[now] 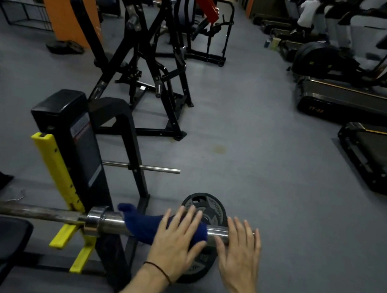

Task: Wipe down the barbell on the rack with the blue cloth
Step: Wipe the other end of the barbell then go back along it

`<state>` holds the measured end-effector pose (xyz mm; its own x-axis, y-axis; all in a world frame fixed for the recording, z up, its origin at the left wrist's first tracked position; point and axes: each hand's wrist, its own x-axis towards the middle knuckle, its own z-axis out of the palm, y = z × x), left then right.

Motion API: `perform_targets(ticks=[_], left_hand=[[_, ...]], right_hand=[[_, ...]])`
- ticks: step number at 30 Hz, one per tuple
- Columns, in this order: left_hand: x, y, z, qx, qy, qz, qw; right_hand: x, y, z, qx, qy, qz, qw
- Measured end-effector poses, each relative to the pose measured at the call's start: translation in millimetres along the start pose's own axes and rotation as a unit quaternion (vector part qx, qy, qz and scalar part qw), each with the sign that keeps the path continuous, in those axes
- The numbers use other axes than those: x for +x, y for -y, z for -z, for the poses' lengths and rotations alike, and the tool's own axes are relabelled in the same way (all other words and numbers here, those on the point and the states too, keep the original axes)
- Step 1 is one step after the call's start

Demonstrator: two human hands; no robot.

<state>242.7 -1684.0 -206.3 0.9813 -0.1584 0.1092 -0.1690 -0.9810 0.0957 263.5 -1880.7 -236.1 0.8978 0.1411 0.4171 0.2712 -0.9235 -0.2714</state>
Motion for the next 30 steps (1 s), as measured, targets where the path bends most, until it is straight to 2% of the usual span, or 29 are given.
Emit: perform_targets(ticks=[2,7,10,13,16,22,25,28,30], left_hand=[[-11.9,23.9,6.1,-0.008,0.005,-0.001,1.0],[-54.0,121.4,18.7,0.049,-0.021,0.074,0.996],[-37.0,96.3,12.4,0.014,-0.011,0.112,0.994],[-15.0,44.1,7.4,0.004,-0.026,0.042,0.999],[-14.4,44.0,10.5,0.008,-0.02,0.003,1.0],[-54.6,118.4,17.5,0.063,-0.033,0.062,0.996],[-43.6,84.6,14.6,0.042,-0.044,0.116,0.991],[-19.6,26.6,5.9,0.019,-0.039,0.063,0.997],[-16.7,22.3,4.1,0.022,-0.034,0.012,0.999]], right_hand=[[0.4,-3.7,0.9,-0.008,0.0,0.005,1.0],[-0.8,3.8,-4.4,-0.007,-0.001,-0.02,1.0],[3.1,20.7,-4.4,-0.003,-0.012,-0.047,0.999],[6.1,50.7,-14.2,-0.012,0.005,0.018,1.0],[7.7,64.5,-22.3,-0.003,0.01,0.03,1.0],[7.8,60.2,-14.3,-0.007,0.028,0.035,0.999],[5.5,67.2,-15.8,-0.012,0.027,0.018,0.999],[4.0,63.9,-12.4,-0.014,0.014,0.027,0.999],[6.8,55.9,-9.4,-0.012,0.01,0.05,0.999]])
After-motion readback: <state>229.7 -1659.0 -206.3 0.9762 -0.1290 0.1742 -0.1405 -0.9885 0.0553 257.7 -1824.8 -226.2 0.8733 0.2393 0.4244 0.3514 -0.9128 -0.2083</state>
